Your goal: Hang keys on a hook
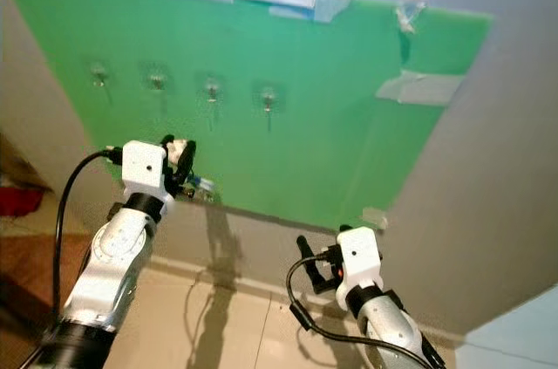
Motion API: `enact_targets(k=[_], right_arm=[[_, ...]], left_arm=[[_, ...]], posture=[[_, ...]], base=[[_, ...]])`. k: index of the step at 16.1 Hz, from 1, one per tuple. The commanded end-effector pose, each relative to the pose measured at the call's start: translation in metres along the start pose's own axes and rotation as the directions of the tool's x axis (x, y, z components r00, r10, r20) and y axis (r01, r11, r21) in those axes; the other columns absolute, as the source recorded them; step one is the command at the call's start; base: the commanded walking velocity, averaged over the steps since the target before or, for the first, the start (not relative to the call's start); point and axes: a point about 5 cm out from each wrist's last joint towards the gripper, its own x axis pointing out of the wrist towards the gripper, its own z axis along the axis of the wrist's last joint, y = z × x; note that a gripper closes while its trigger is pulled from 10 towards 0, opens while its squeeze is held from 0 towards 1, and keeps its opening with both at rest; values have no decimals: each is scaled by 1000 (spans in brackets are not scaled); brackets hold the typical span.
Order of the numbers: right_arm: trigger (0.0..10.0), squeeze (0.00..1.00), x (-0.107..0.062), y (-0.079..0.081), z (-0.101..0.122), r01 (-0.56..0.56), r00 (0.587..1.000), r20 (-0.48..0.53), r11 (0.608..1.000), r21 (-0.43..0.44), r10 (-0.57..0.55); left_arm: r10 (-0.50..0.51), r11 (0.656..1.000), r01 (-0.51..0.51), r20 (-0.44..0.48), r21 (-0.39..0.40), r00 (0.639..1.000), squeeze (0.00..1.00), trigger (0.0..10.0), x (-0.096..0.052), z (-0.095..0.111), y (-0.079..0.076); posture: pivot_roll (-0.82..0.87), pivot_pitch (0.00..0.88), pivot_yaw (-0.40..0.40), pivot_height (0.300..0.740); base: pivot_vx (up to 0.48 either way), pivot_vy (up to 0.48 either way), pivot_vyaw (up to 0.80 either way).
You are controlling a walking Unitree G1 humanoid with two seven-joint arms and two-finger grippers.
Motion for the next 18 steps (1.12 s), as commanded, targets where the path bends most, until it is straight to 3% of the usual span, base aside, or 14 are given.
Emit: enact_targets(k=[1,3,5,11,15,18], right_arm=[[10000,0,3,1,-2,-23,1000,1,1000,2,23],[10000,0,17,0,0,-49,999,0,999,4,49],[10000,0,27,0,4,-72,997,11,997,0,72],[10000,0,35,3,6,-92,995,27,996,-4,92],[10000,0,34,5,8,-87,996,36,996,-3,87],[10000,0,35,5,11,-81,996,42,997,-12,81]], left_arm=[[-35,999,34,55,28,998,0,0,-6,21,-5],[-75,996,71,86,49,993,0,0,-24,37,-12],[-110,993,106,85,57,990,0,0,-28,53,-24],[-64,996,58,89,74,994,0,0,-17,76,-12],[-64,997,61,71,41,995,0,0,-13,81,-14],[-70,997,68,76,32,995,0,0,-12,83,-18]], posture=[[-68,2,-1,740],[-32,0,-26,740],[-14,0,-43,740],[-17,0,-20,740],[-28,0,-13,740],[-35,0,-12,740]], base=[[0,0,0],[0,0,0],[0,0,0],[0,0,0],[0,0,0],[0,0,698]])
